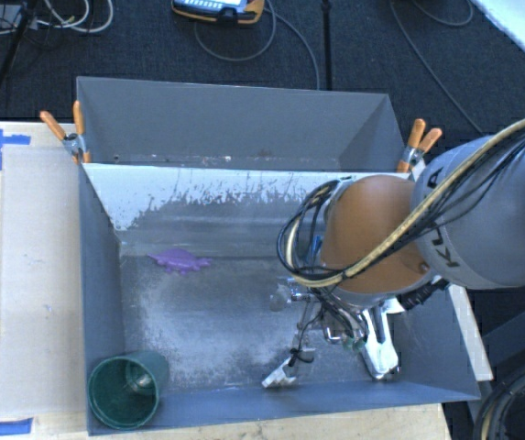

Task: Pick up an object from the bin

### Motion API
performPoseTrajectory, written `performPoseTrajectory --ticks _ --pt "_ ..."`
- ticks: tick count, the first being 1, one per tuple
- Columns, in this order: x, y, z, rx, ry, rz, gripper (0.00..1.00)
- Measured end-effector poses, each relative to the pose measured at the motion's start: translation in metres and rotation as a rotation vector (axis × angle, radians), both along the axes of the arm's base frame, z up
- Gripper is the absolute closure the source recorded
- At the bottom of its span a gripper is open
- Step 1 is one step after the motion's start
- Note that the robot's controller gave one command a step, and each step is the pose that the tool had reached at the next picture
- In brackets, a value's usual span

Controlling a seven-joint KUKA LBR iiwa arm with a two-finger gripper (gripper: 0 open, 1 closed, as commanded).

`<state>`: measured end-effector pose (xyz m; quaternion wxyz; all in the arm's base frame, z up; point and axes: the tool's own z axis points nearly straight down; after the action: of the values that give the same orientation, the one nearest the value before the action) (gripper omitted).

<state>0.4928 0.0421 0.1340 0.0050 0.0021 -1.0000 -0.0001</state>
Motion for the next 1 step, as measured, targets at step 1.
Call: performPoseTrajectory --ticks 1 --pt "0.0018 -0.0001 0.0041 0.000 -0.007 -0.001 0.00"
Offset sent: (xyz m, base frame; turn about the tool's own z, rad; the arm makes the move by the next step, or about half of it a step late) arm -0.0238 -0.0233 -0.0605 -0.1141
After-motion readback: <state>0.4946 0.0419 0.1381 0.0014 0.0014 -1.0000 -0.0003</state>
